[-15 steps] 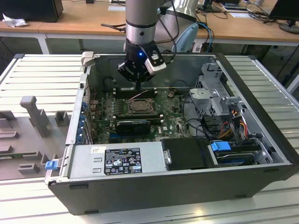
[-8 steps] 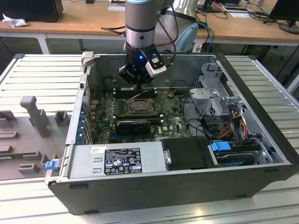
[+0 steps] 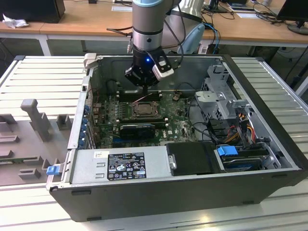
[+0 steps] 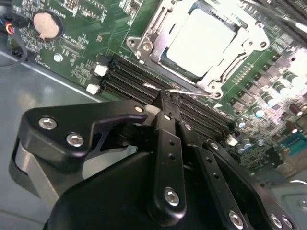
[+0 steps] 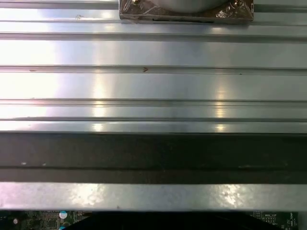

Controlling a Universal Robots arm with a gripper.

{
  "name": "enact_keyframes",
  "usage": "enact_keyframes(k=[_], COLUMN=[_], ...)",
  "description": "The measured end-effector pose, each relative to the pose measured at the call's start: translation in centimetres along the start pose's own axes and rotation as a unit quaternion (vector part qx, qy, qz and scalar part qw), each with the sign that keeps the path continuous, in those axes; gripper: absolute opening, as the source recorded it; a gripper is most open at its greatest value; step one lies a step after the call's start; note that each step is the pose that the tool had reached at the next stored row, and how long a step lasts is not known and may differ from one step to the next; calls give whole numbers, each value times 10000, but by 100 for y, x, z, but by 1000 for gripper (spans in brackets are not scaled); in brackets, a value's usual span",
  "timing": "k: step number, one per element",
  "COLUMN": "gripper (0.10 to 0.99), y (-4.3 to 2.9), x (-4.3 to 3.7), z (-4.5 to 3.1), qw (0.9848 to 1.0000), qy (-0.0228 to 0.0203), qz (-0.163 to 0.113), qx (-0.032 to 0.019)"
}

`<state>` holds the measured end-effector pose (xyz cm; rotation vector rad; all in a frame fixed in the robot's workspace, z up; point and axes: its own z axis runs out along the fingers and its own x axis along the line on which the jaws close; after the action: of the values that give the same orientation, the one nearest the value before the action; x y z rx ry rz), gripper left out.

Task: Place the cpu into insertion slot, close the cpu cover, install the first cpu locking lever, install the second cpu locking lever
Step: 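Install the first cpu locking lever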

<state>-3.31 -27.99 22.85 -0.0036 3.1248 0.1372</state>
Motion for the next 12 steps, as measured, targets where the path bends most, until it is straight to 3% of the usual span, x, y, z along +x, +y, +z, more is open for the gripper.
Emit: enact_keyframes(k=[8,12], gripper=[106,106], y=[-34,-41], x=[-19,-84], z=[23,99], qw=[10000,10000], qy=[2,5], qz=[-16,-41], qx=[0,0])
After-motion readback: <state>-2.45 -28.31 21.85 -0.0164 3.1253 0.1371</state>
